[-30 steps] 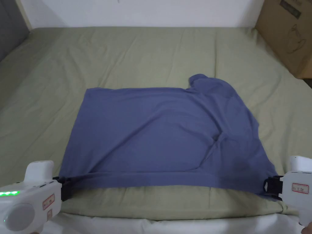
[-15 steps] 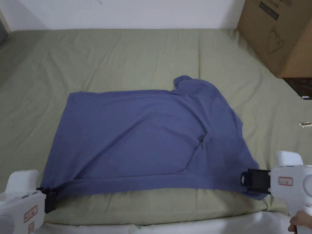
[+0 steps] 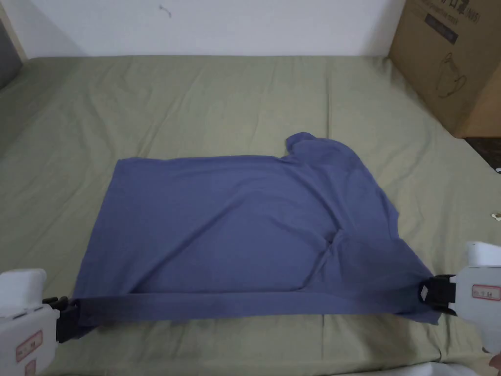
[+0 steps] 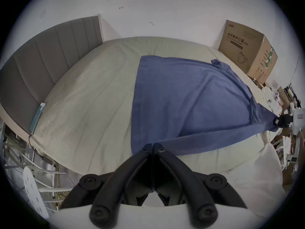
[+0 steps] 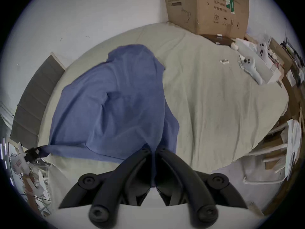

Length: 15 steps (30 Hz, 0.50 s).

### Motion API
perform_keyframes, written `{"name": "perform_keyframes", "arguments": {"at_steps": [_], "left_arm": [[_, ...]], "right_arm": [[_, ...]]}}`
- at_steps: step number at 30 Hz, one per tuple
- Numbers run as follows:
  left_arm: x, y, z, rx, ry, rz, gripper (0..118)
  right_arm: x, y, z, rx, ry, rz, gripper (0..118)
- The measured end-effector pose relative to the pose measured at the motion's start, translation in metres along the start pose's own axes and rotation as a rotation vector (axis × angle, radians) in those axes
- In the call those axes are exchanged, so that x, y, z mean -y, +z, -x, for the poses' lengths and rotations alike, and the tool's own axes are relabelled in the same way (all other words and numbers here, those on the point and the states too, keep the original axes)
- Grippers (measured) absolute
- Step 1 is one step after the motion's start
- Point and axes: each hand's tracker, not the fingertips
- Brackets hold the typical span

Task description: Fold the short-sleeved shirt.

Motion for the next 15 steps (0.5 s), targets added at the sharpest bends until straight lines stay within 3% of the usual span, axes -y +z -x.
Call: {"name": "perform_keyframes", "arguments": {"at_steps": [10, 13, 15], "left_arm": [[-0.09, -0.065, 0.005, -0.017, -0.069, -0.009, 1], [-0.1, -0.104, 0.002, -0.034, -0.099, 0.059, 1], [-0.098, -0.123, -0.001, -0.035, -0.117, 0.09, 8]], "right_arm": [[-0.098, -0.044, 0.022, 0.038, 0.063, -0.017, 3], [-0.113, -0.076, 0.031, 0.087, 0.13, 0.032, 3], [-0.115, -0.098, 0.033, 0.117, 0.114, 0.068, 6]]}}
